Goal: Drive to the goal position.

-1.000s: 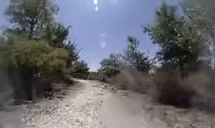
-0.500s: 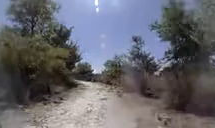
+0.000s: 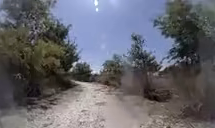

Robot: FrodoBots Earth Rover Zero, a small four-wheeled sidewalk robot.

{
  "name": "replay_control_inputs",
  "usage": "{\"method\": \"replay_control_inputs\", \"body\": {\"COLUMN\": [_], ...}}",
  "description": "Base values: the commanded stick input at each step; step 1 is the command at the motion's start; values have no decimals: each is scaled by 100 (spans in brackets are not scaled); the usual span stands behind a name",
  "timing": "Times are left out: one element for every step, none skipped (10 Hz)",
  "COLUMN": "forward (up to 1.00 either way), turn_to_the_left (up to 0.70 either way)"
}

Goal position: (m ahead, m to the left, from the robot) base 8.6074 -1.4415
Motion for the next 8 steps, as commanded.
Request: {"method": "replay_control_inputs", "body": {"forward": [70, 70, 70, 70, 70, 70, 70, 70], "turn_to_the_left": [0, 0, 0, 0, 0, 0, 0, 0]}}
